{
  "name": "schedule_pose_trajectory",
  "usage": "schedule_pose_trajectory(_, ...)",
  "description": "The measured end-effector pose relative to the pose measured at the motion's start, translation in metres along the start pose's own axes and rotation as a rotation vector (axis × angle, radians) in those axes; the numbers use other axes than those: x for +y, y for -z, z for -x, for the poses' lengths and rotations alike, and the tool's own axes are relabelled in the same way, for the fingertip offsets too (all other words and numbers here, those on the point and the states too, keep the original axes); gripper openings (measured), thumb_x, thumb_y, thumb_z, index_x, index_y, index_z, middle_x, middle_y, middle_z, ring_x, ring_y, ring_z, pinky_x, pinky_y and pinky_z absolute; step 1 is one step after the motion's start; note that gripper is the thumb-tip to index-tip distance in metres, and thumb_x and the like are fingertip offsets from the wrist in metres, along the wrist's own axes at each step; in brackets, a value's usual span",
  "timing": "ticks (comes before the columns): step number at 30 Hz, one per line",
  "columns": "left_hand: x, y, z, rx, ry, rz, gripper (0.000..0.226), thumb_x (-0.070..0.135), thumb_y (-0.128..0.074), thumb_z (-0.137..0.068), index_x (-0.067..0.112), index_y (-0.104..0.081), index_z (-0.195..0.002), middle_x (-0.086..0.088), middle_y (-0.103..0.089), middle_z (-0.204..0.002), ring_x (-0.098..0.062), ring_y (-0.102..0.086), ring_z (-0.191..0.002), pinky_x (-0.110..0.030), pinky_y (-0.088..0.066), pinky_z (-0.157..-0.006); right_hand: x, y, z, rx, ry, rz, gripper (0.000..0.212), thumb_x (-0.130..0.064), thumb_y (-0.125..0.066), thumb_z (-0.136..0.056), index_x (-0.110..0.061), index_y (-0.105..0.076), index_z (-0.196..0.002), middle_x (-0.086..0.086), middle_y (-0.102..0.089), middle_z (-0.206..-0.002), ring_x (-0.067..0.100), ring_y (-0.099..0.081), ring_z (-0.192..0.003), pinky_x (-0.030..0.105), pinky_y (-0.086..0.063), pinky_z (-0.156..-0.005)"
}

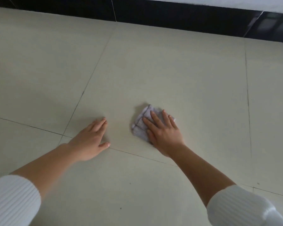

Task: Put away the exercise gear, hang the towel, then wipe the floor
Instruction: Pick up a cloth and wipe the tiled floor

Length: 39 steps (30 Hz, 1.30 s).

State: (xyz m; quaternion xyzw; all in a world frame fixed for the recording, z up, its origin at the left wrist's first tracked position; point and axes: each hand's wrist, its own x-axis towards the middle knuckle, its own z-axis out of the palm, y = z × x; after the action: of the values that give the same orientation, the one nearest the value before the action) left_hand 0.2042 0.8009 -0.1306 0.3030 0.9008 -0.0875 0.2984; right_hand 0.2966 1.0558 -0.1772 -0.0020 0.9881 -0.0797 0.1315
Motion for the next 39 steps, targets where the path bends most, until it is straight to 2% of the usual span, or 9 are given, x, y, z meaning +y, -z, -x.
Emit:
schedule_pose_trajectory(8,-0.051,0.025,-0.027,-0.054,0.019,-0.096,0.100,0.070,-0.032,-0.085,0.013,0.025,-0.144,-0.011,0.040,-0.147,-0.024,0.024,-0.142,-0.035,0.002,-0.118,0.059,0.027,-0.042,0.073,-0.575,-0.028,0.051,-0.041,-0.018,-0.102,-0.036,-0.011,-0.152,0.004,-0.006,-0.161,0.047,-0.005,-0.142,0.051,-0.013,-0.114)
schedule_pose_trajectory(12,-0.075,0.030,-0.052,-0.086,-0.079,-0.183,0.119,0.094,0.007,-0.051,0.010,0.045,-0.126,-0.020,0.043,-0.142,-0.031,0.037,-0.135,-0.040,0.009,-0.117,0.029,0.031,-0.073,0.025,-0.757,-0.079,0.055,-0.034,-0.022,-0.102,-0.028,-0.004,-0.153,0.010,-0.001,-0.161,0.054,-0.002,-0.140,0.058,-0.011,-0.113)
schedule_pose_trajectory(18,-0.087,0.017,-0.059,-0.056,-0.166,-0.049,0.124,0.095,0.016,-0.039,0.008,0.047,-0.122,-0.016,0.053,-0.132,-0.031,0.044,-0.129,-0.038,0.018,-0.109,-0.083,0.031,-0.109,0.038,-0.442,0.020,0.057,-0.033,-0.028,-0.100,-0.024,-0.008,-0.153,0.013,-0.005,-0.160,0.054,-0.007,-0.139,0.059,-0.013,-0.112)
schedule_pose_trajectory(22,-0.092,0.012,-0.063,-0.020,-0.195,-0.010,0.116,0.094,0.003,-0.048,0.016,0.047,-0.122,-0.013,0.056,-0.130,-0.028,0.048,-0.127,-0.039,0.020,-0.107,-0.138,0.021,-0.108,-0.025,-0.213,0.066,0.066,-0.034,-0.042,-0.096,-0.021,-0.011,-0.153,0.015,-0.010,-0.160,0.057,-0.007,-0.138,0.063,-0.012,-0.112)
schedule_pose_trajectory(25,-0.096,0.003,-0.061,0.067,-0.228,0.030,0.113,0.092,0.006,-0.054,0.015,0.040,-0.129,-0.013,0.050,-0.137,-0.026,0.044,-0.130,-0.038,0.019,-0.109,-0.141,0.016,-0.096,-0.034,-0.140,0.082,0.068,-0.037,-0.061,-0.085,-0.020,-0.036,-0.146,0.014,-0.037,-0.150,0.057,-0.032,-0.130,0.062,-0.033,-0.104)
schedule_pose_trajectory(30,-0.128,0.013,-0.087,0.340,-0.328,-0.114,0.091,0.070,0.000,-0.088,0.003,-0.008,-0.148,-0.018,0.006,-0.156,-0.026,0.010,-0.144,-0.038,0.009,-0.114,-0.105,0.011,-0.058,-0.019,-0.041,0.133,0.047,-0.041,-0.026,-0.100,-0.029,-0.042,-0.142,0.004,-0.044,-0.148,0.044,-0.045,-0.129,0.052,-0.044,-0.102)
schedule_pose_trajectory(33,-0.161,0.041,-0.115,0.427,-0.149,-0.007,0.089,0.071,0.009,-0.082,0.007,0.021,-0.143,-0.015,0.031,-0.149,-0.024,0.030,-0.139,-0.037,0.020,-0.113,-0.079,0.017,-0.048,-0.073,-0.378,0.037,0.053,-0.047,-0.010,-0.101,-0.031,-0.033,-0.146,0.005,-0.040,-0.150,0.044,-0.041,-0.132,0.054,-0.045,-0.099)
schedule_pose_trajectory(36,-0.200,0.066,-0.150,0.436,-0.050,-0.050,0.093,0.069,0.002,-0.081,0.003,0.015,-0.147,-0.019,0.024,-0.153,-0.026,0.026,-0.141,-0.040,0.013,-0.116,-0.060,0.025,-0.067,-0.079,-0.646,0.011,0.069,-0.055,0.013,-0.092,-0.032,-0.013,-0.152,0.004,-0.020,-0.159,0.043,-0.023,-0.141,0.053,-0.033,-0.109)
schedule_pose_trajectory(39,-0.227,0.071,-0.177,0.415,-0.107,-0.026,0.103,0.076,0.003,-0.075,0.004,0.010,-0.148,-0.017,0.018,-0.155,-0.024,0.022,-0.143,-0.038,0.011,-0.117,-0.054,0.030,-0.102,-0.055,-0.788,-0.073,0.057,-0.048,-0.001,-0.096,-0.036,0.007,-0.151,0.001,0.005,-0.161,0.039,0.000,-0.145,0.047,-0.014,-0.117)
